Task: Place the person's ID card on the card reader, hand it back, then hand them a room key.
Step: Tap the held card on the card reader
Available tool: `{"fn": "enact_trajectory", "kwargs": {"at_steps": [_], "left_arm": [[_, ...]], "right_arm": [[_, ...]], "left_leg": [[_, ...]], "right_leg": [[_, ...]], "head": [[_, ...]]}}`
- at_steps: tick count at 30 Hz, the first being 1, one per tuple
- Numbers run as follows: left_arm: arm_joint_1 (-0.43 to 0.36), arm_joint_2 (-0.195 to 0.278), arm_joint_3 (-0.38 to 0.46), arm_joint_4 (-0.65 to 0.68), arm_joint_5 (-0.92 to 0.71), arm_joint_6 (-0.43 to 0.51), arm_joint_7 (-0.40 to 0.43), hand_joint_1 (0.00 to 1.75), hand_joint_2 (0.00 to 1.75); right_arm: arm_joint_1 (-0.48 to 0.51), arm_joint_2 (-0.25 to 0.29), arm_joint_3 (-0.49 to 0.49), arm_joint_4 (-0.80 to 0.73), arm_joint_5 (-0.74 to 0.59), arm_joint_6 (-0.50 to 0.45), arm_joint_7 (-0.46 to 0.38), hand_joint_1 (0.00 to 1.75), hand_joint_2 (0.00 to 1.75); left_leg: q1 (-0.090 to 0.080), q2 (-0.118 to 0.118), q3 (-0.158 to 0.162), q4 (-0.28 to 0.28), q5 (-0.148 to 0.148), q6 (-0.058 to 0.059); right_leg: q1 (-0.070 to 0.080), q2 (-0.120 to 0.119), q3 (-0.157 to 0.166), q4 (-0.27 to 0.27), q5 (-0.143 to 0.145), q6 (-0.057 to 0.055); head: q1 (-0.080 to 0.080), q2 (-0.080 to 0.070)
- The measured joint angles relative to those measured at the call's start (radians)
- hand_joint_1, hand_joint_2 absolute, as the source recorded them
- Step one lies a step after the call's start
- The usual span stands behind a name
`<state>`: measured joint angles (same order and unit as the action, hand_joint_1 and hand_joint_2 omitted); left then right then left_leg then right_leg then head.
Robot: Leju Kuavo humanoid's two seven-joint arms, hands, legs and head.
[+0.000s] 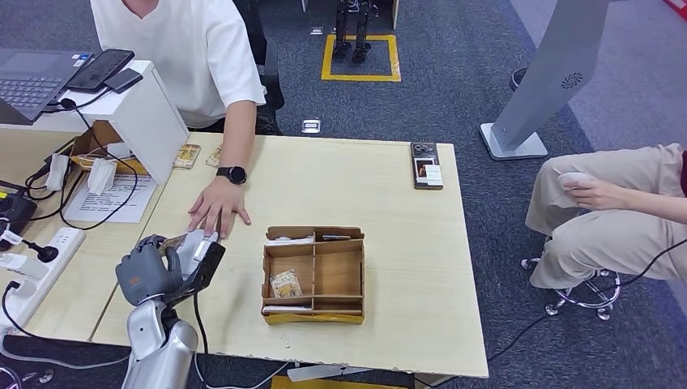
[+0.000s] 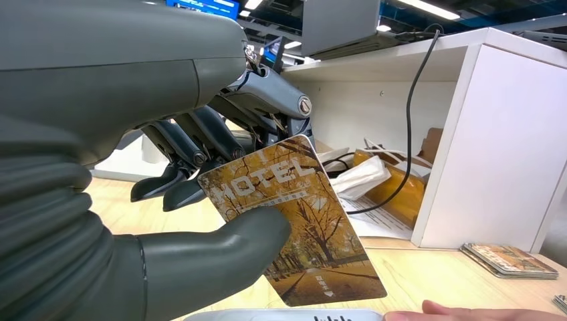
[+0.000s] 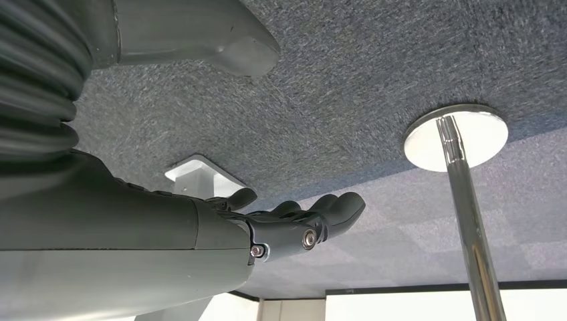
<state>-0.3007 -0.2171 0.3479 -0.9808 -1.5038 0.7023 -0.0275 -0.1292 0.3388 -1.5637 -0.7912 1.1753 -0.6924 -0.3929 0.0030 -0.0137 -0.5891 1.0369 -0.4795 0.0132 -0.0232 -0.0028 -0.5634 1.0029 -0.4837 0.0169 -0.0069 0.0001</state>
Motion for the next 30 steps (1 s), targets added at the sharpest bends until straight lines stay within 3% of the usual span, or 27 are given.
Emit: {"fn": "enact_trajectory", "kwargs": {"at_steps": [16, 30], "left_arm": [[0.000, 0.001, -0.001, 0.003, 0.000, 0.000, -0.001, 1.75, 1.75], [-0.008, 0.032, -0.068, 0.125, -0.045, 0.003, 0.091, 1.75, 1.75]], "right_arm": [[0.000, 0.000, 0.000, 0.001, 0.000, 0.000, -0.007, 0.00, 1.75], [-0.001, 0.000, 0.000, 0.014, 0.004, 0.000, -0.020, 0.00, 1.75]], "left_leg": [[0.000, 0.000, 0.000, 0.000, 0.000, 0.000], [0.000, 0.000, 0.001, 0.000, 0.000, 0.000]], "right_leg": [[0.000, 0.000, 0.000, 0.000, 0.000, 0.000], [0.000, 0.000, 0.001, 0.000, 0.000, 0.000]], "head": [[0.000, 0.000], [0.000, 0.000]]}}
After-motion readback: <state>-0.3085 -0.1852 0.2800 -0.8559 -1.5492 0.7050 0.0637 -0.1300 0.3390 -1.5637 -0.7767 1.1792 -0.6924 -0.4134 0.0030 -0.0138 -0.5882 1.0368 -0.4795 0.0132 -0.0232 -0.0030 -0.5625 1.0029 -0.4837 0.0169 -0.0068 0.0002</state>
